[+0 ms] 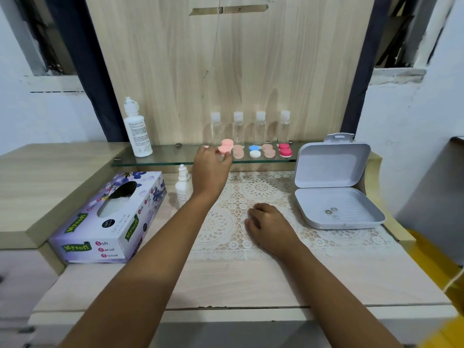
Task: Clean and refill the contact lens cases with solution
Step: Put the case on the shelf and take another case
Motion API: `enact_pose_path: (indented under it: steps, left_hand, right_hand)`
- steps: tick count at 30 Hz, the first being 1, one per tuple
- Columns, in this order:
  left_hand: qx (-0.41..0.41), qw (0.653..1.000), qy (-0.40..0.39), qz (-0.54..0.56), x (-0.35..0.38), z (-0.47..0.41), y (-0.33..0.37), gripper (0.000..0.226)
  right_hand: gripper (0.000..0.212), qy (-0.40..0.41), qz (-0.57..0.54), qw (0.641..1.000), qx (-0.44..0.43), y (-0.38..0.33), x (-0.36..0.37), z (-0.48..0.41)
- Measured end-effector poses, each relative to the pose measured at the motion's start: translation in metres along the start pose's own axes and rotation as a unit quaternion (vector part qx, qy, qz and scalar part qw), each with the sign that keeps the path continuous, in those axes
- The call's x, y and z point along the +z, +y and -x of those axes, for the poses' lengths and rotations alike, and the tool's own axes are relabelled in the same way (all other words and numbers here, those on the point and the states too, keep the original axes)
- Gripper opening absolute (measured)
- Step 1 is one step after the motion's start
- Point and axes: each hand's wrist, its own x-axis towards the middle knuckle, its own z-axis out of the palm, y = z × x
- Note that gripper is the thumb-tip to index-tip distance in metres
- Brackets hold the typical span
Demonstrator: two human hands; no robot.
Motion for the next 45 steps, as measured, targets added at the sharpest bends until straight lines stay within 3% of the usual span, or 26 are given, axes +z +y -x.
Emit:
enact_pose_path:
  steps: [5, 10, 20, 25, 31, 36, 45]
  left_hand:
    - [0.038, 0.996, -0.062, 0.055, -0.018, 0.041, -0.008, 0.014]
    - [0.025, 0.978, -0.196, 0.072, -0.020, 0.069, -0.037, 0.027]
    - [0.066, 0.933, -0.345, -0.079, -0.013, 0.072, -0.064, 0.034]
    - [0.075, 0.925, -0.355, -0.113, -0.012, 0.072, -0.064, 0.036]
    - [0.063, 0.932, -0.344, -0.098, -0.010, 0.077, -0.065, 0.058]
    - [0.096, 0.939, -0.318, -0.093, -0.009, 0.078, -0.063, 0.036]
    - [0.134, 0.937, -0.314, -0.072, -0.008, 0.077, -0.063, 0.031]
  right_hand:
    - [0.022, -0.005, 0.003, 1.000, 0.008, -0.003, -0.002, 0.001]
    - [0.023, 0.001, 0.025, 1.000, 0.018, -0.006, -0.006, 0.001]
    - [0.025, 0.037, -0.011, 0.994, 0.105, -0.010, -0.011, 0.001]
    - [0.048, -0.016, 0.008, 0.998, 0.063, -0.012, -0.012, 0.002]
    - [0.034, -0.044, 0.021, 0.998, 0.050, -0.011, -0.014, 0.002]
    - [0.024, -0.052, 0.018, 0.997, 0.049, -0.013, -0.014, 0.001]
    - [0.032, -0.072, 0.023, 0.997, 0.036, -0.018, -0.013, 0.002]
